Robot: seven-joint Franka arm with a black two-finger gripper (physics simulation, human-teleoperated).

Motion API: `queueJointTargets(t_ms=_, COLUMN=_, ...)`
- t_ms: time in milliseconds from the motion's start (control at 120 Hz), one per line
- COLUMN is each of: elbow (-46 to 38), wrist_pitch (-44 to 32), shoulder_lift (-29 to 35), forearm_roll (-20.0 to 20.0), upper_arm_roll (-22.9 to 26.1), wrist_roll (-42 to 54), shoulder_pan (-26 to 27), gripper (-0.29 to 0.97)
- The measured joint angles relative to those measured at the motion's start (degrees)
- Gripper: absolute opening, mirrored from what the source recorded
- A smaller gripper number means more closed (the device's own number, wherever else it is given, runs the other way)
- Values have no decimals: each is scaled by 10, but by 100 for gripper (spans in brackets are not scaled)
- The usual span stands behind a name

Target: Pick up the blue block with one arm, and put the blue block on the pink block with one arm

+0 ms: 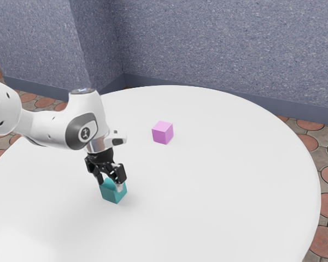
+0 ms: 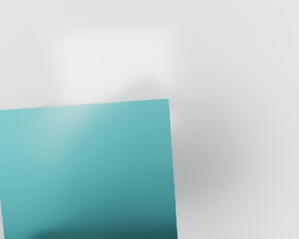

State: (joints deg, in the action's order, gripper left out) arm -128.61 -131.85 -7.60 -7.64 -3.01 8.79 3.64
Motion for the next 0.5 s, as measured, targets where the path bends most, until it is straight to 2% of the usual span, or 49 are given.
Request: queueJointTargets(t_ms=500, elbow=32, wrist_pitch=-3, shoulder_lift=-34, forearm_roll=-2, upper_arm_roll=-22, wrist_roll=8, shoulder_pan=1, gripper=59)
